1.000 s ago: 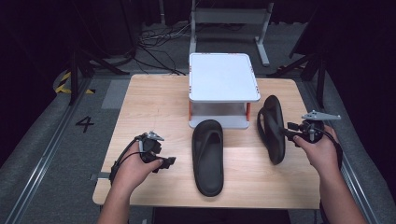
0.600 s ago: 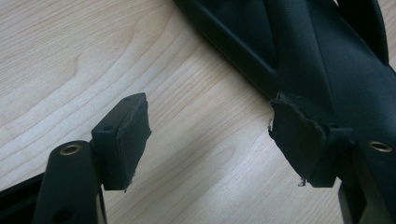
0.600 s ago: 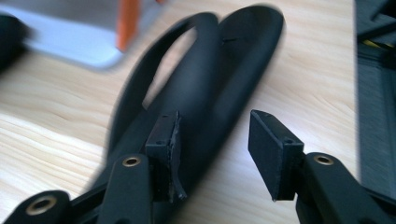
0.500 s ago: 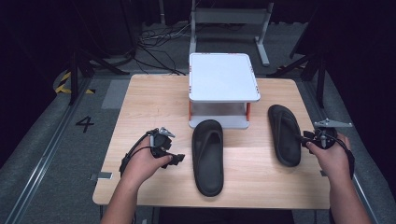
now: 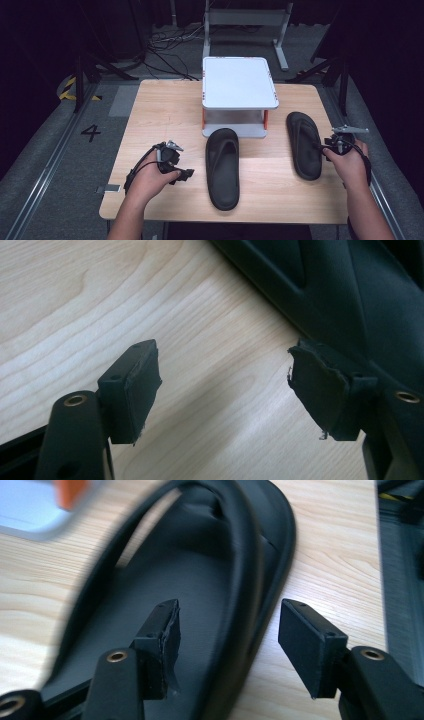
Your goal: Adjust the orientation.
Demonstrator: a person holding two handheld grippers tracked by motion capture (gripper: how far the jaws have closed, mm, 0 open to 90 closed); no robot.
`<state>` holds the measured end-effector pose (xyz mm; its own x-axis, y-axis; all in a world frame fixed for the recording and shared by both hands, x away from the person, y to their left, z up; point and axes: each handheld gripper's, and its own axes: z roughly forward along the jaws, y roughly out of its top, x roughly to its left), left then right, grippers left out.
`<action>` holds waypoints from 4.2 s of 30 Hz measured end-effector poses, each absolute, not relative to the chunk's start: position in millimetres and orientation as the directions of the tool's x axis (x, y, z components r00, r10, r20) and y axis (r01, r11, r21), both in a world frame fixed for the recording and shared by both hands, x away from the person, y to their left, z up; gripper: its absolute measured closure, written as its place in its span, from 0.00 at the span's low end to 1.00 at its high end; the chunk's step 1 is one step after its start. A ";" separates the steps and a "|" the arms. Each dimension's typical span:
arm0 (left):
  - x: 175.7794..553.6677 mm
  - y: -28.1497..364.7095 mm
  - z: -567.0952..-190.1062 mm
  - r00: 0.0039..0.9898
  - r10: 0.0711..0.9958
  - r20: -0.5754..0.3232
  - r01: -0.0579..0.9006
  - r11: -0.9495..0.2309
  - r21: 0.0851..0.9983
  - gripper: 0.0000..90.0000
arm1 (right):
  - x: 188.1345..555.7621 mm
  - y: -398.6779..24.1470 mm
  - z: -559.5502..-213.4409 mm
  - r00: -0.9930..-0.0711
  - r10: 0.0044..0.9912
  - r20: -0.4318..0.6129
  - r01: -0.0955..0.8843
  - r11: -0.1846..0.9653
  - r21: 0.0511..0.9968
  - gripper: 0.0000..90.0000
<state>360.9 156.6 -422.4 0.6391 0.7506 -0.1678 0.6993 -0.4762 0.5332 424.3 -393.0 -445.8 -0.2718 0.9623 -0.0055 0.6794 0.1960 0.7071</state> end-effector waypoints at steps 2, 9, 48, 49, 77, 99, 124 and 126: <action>357.0 162.4 -421.2 0.623 0.764 -0.165 0.707 -0.461 0.536 0.32 | 429.8 -387.8 -450.8 -0.265 0.964 0.002 0.700 0.190 0.689 0.61; 355.1 164.7 -417.5 0.616 0.771 -0.161 0.706 -0.450 0.547 0.32 | 427.6 -389.2 -446.1 -0.252 0.968 -0.019 0.713 0.199 0.672 0.80; 380.8 136.7 -421.8 0.677 0.718 -0.159 0.671 -0.514 0.535 0.32 | 372.8 -311.2 -411.9 -0.460 0.888 0.028 0.698 0.342 0.629 0.93; 380.2 136.9 -422.5 0.676 0.720 -0.159 0.671 -0.512 0.535 0.32 | 374.1 -304.5 -415.4 -0.452 0.892 0.007 0.696 0.347 0.629 0.93; 380.4 147.1 -425.3 0.641 0.753 -0.147 0.698 -0.493 0.519 0.32 | 381.7 -319.9 -430.3 -0.468 0.883 0.020 0.787 0.407 0.463 0.68; 398.4 128.6 -446.3 0.666 0.725 -0.175 0.693 -0.513 0.507 0.34 | 355.8 -264.7 -447.6 -0.594 0.768 0.241 0.794 0.511 0.329 0.67; 385.3 97.5 -416.8 0.731 0.649 -0.210 0.607 -0.478 0.635 0.36 | 350.6 -256.9 -423.1 -0.646 0.735 0.207 0.700 0.462 0.545 0.55; 385.1 93.1 -417.3 0.733 0.643 -0.224 0.609 -0.473 0.636 0.35 | 350.0 -255.8 -422.3 -0.646 0.735 0.204 0.694 0.455 0.558 0.55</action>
